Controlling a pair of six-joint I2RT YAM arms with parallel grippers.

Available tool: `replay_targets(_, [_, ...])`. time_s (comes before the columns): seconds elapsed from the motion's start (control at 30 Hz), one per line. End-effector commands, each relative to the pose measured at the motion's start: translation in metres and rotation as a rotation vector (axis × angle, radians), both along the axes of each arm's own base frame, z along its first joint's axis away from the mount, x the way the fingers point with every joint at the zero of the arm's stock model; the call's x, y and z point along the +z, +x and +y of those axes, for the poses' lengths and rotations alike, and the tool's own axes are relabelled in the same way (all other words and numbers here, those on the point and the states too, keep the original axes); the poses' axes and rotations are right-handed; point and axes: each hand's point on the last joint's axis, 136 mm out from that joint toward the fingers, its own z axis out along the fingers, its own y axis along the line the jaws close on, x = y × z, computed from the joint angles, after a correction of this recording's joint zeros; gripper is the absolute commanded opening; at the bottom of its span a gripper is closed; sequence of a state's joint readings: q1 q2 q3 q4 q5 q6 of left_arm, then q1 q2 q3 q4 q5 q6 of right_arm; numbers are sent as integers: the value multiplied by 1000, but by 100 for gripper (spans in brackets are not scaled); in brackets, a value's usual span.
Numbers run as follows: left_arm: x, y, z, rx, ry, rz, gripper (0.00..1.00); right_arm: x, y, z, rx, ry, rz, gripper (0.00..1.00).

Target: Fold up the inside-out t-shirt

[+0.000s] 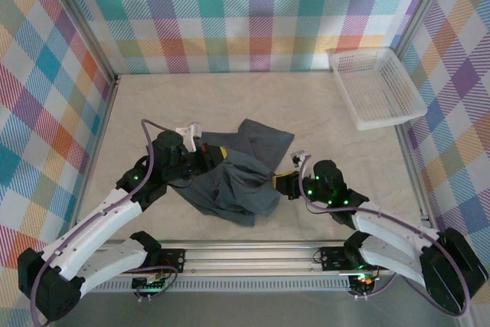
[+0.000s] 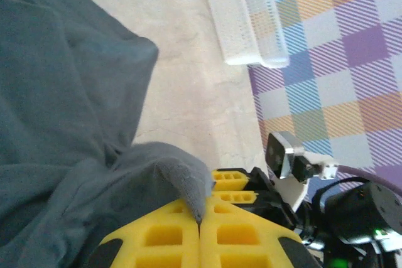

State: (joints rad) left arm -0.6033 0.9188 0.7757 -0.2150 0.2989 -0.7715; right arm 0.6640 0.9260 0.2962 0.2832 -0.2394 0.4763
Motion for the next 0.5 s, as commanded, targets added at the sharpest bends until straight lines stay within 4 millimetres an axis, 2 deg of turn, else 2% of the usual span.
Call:
replay_targets(0.0, [-29, -11, -5, -94, 70, 37, 0, 37, -7, 6, 79, 28, -112, 31])
replay_targets(0.07, [-38, -13, -8, -113, 71, 50, 0, 46, -23, 12, 200, -10, -145, 38])
replay_targets(0.13, [-36, -13, -11, -122, 63, 29, 0, 57, -32, 20, 288, -59, -195, 43])
replay_targets(0.2, [-34, -12, -13, -128, 72, 10, 0, 68, -36, 31, 335, -118, -284, 44])
replay_targets(0.3, [-40, -11, -12, -124, 106, 20, 0, 73, -15, 47, 277, -234, -387, 40])
replay_targets(0.37, [-47, -10, -10, -116, 130, 41, 0, 64, 2, 58, 264, -348, -441, 40])
replay_targets(0.47, [-48, -11, -10, -115, 127, 39, 0, 41, 21, 75, 324, -503, -542, 47])
